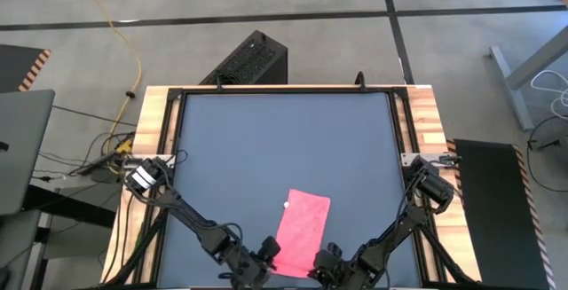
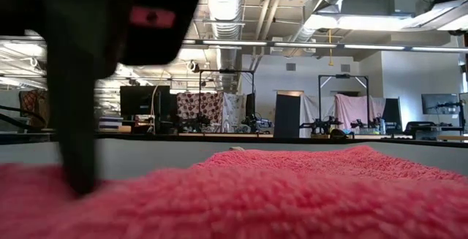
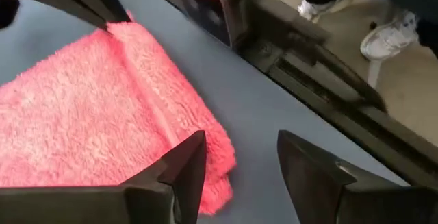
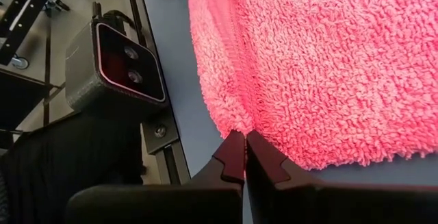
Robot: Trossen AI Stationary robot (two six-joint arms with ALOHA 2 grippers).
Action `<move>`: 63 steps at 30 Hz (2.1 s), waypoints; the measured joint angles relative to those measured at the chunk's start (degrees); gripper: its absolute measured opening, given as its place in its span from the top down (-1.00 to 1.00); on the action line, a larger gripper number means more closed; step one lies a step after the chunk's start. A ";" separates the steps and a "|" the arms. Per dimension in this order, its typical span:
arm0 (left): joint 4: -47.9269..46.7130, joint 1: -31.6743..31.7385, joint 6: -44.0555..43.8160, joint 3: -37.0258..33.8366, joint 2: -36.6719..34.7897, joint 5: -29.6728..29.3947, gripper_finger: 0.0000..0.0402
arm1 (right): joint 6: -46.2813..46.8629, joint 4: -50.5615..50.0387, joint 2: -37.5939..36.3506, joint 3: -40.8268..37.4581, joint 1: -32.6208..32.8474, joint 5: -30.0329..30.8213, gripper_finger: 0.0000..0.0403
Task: Roll towel
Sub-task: Roll the microfiber towel
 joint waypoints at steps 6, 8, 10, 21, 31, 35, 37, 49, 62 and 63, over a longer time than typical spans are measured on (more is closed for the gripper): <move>-1.25 1.34 -2.42 0.00 0.42 0.45 0.33 | 0.15 0.33 0.00 0.00 -0.04 0.07 0.89; -1.95 1.80 -4.05 0.04 0.42 0.63 0.42 | 0.90 0.44 0.00 0.00 -0.04 0.04 0.89; -2.21 2.17 -5.17 0.05 0.42 1.29 0.52 | 1.07 0.65 0.00 0.00 -0.04 0.04 0.89; -2.06 5.96 -18.31 0.07 0.42 10.19 0.99 | 8.20 0.96 0.00 0.00 1.73 0.44 0.89; -0.62 11.69 -24.76 0.04 0.46 24.09 1.00 | 13.59 1.00 0.00 0.00 2.67 0.74 0.89; 0.80 13.81 -28.09 0.04 0.50 30.41 1.00 | 13.65 0.95 0.00 0.00 3.23 1.85 0.89; 1.97 14.82 -29.70 0.02 0.50 33.41 1.00 | 13.64 0.87 0.00 0.00 3.75 2.72 0.89; -6.72 18.39 -44.91 0.04 0.52 32.00 1.00 | 19.62 -4.41 -0.02 0.02 4.20 5.45 0.89; -7.51 19.38 -51.82 0.33 3.63 30.49 1.00 | 20.61 -4.97 -0.11 0.04 3.67 4.53 0.66; -7.62 19.42 -51.87 0.33 3.65 30.37 1.00 | 19.81 -5.02 -0.28 0.04 3.57 4.23 0.63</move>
